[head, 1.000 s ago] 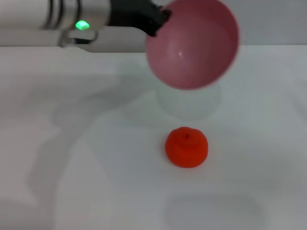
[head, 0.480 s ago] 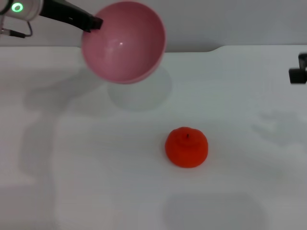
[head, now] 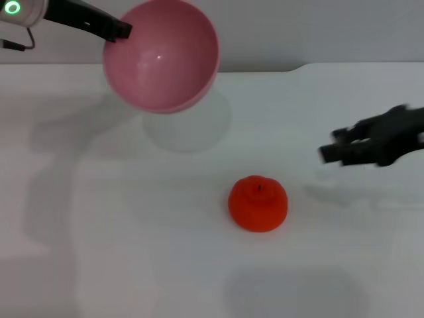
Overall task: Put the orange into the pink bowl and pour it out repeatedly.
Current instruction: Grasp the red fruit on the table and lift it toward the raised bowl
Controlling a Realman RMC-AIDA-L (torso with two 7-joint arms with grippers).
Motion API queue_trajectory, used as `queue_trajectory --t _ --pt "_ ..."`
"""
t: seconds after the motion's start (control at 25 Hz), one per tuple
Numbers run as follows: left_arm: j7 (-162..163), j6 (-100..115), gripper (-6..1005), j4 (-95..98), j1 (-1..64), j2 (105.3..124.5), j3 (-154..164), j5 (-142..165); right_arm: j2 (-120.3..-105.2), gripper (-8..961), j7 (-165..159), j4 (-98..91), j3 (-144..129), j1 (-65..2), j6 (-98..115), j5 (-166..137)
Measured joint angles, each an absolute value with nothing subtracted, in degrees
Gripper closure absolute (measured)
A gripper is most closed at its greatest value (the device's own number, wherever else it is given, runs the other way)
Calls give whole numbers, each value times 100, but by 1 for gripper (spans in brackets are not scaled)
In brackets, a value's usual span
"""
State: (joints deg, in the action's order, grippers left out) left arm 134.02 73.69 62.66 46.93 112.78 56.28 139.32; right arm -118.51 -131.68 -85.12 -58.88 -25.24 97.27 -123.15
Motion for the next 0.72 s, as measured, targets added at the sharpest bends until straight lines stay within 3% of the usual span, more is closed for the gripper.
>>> queue_trajectory --t 0.32,0.72 --pt "13324 7380 956 6274 4758 11428 5666 13932 -11856 522 -12710 -6724 -6381 -3056 8582 -12447" --pt "13309 7370 956 6319 4827 11515 5921 13932 -11873 525 -12682 -5845 -7194 -3373 7632 -12506"
